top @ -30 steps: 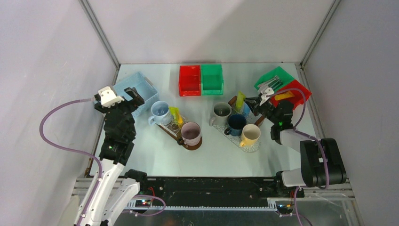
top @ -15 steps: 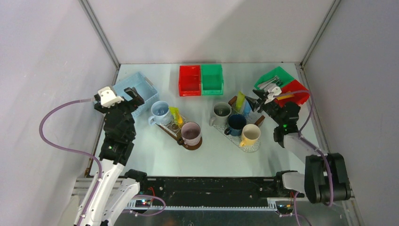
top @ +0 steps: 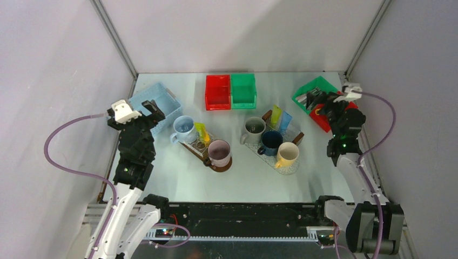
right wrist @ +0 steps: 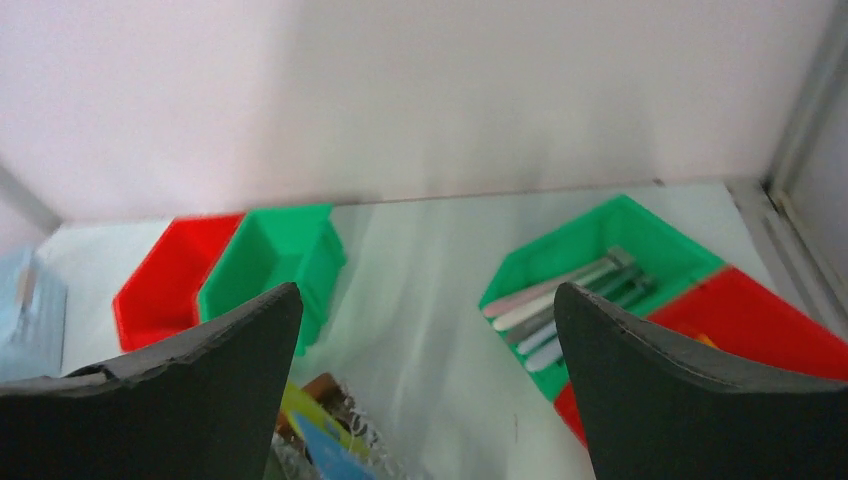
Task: Prepare toiletry sets of a toothbrush and toothpaste on the tray
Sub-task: Place the toothpaste in the toothpaste holder.
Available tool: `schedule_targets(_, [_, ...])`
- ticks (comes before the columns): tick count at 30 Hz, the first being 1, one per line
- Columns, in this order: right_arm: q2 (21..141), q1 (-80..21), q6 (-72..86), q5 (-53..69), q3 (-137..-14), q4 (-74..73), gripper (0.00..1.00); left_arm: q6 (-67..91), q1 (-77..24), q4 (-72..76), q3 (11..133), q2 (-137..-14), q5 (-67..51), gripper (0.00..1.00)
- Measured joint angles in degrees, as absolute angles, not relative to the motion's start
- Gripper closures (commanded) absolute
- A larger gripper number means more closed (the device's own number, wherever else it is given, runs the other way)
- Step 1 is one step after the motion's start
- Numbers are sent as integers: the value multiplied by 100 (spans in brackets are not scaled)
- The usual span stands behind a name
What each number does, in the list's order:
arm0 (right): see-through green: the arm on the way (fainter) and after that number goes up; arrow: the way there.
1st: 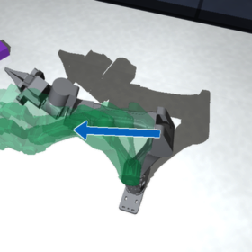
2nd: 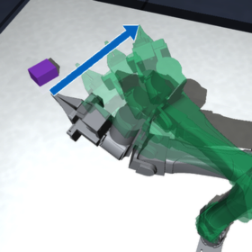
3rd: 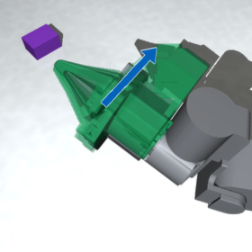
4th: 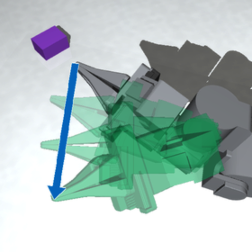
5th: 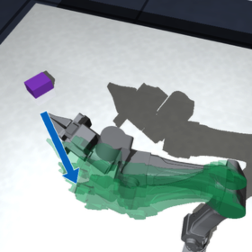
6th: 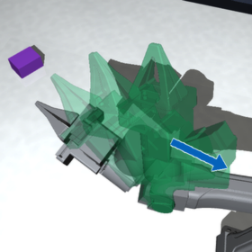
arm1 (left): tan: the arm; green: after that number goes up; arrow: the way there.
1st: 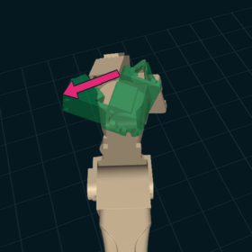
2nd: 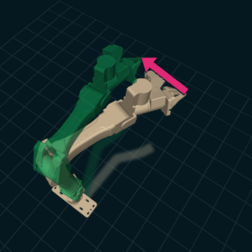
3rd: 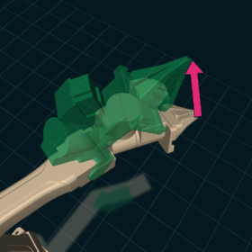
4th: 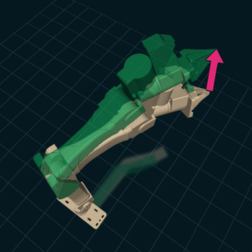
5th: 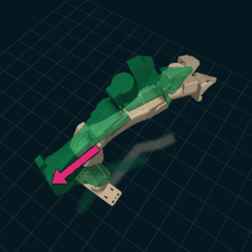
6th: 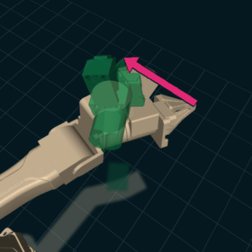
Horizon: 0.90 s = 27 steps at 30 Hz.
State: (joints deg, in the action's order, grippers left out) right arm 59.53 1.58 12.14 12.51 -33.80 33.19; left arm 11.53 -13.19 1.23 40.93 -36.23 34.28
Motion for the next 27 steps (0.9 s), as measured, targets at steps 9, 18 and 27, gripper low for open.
schedule_targets(9, [6506, 1111, 3142, 454, -4366, 1533, 1, 1151, -1319, 123, 4093, -3621, 3426, 0])
schedule_targets(18, [7557, 1479, 4600, 102, -4781, 585, 14, 1151, -1308, 123, 4093, -3621, 3420, 0])
schedule_targets(27, [8829, 1522, 5782, -97, -5638, 158, 42, 1151, -1304, 121, 4093, -3621, 3411, 0])
